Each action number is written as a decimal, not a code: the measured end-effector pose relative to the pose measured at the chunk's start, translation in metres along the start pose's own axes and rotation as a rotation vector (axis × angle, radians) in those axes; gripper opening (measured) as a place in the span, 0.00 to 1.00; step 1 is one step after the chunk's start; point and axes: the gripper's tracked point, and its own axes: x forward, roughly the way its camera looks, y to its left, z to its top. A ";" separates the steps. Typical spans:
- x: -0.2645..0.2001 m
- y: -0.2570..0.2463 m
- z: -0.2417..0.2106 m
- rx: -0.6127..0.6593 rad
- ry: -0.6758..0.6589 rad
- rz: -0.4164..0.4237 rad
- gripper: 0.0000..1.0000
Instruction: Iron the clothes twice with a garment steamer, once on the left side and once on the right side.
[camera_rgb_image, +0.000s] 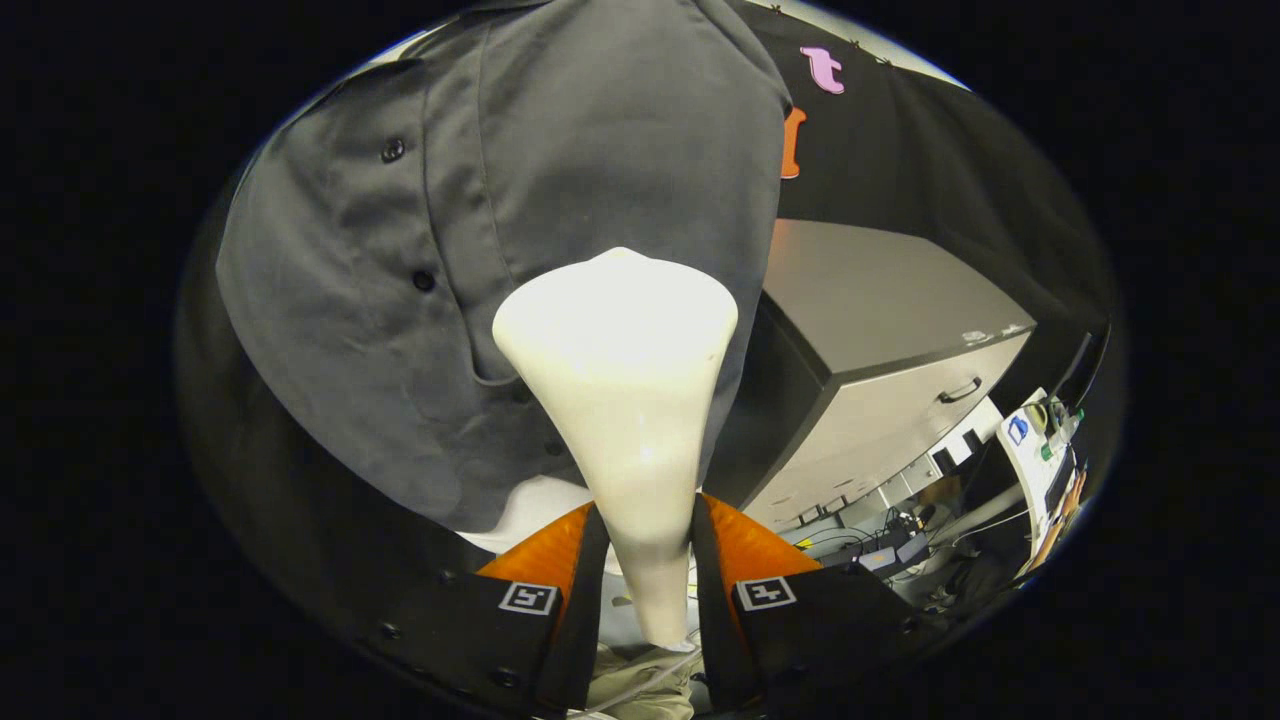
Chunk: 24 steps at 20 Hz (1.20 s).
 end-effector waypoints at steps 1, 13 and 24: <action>-0.011 0.003 0.006 0.003 -0.015 0.004 0.51; -0.107 0.081 0.087 -0.039 -0.226 0.103 0.51; -0.117 0.163 0.127 -0.094 -0.293 0.185 0.51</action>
